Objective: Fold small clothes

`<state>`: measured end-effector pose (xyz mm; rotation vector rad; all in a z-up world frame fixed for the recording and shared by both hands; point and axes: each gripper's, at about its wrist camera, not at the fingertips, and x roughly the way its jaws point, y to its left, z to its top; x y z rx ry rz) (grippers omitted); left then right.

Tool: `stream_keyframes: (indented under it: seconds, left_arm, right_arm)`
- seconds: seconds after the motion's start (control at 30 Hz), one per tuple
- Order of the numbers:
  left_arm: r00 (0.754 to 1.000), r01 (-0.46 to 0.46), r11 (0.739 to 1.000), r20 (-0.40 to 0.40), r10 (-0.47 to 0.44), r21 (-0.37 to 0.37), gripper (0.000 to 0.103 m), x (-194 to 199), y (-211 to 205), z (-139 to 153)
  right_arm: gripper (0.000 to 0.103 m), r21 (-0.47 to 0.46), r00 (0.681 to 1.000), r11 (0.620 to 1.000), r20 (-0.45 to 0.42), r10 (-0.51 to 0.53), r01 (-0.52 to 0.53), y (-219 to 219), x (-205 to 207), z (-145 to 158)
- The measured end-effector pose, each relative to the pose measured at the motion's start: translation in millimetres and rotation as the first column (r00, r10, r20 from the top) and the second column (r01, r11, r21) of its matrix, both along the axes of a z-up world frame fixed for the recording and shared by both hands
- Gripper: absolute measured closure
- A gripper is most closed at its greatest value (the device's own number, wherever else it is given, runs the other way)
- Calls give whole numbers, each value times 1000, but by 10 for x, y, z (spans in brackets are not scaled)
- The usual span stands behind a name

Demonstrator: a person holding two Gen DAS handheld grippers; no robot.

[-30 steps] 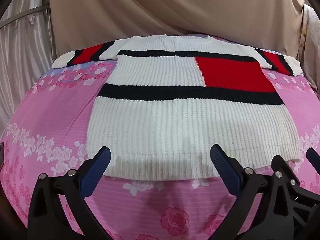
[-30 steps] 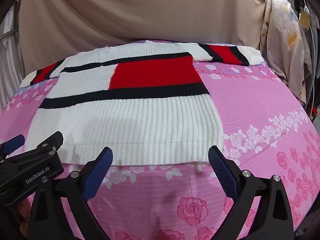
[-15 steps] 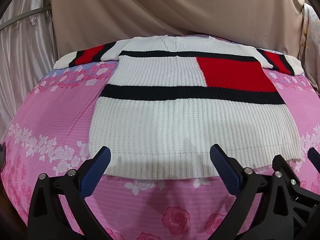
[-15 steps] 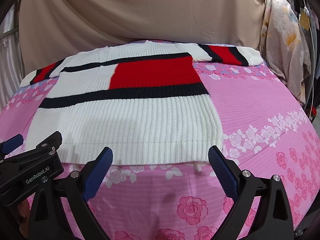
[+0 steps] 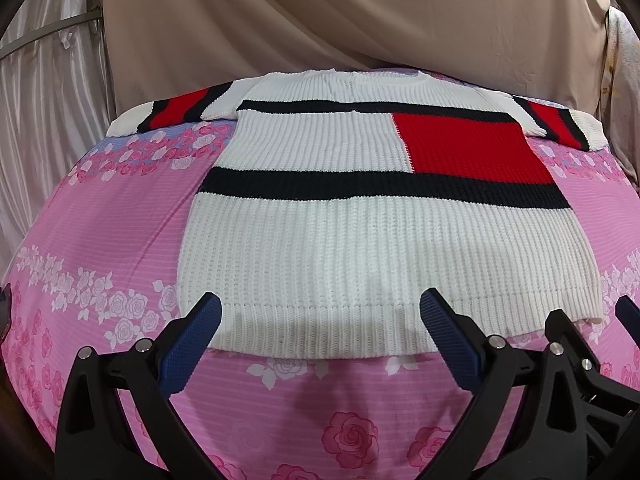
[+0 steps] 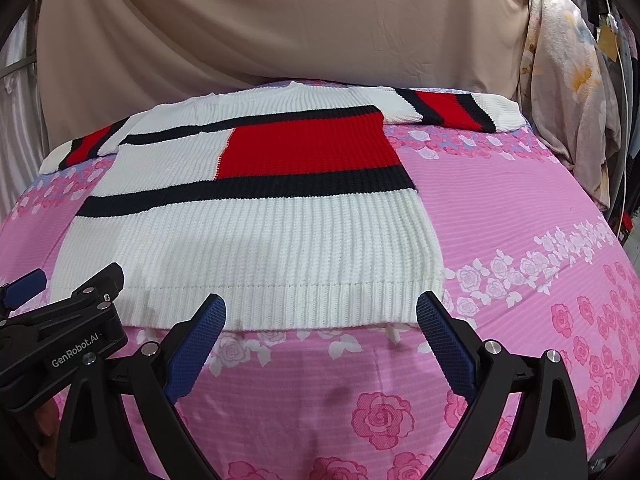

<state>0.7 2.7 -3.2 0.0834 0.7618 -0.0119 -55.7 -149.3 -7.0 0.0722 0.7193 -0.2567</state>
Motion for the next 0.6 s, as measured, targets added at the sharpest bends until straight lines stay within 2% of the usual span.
stream_keyframes:
  seconds: [0.6]
  left_arm:
    - [1000,-4,1000,-2,4,3,6,1,8,-14]
  right_arm:
    - [8,2,1000,1000,-4,-2,2,-7,5,-3]
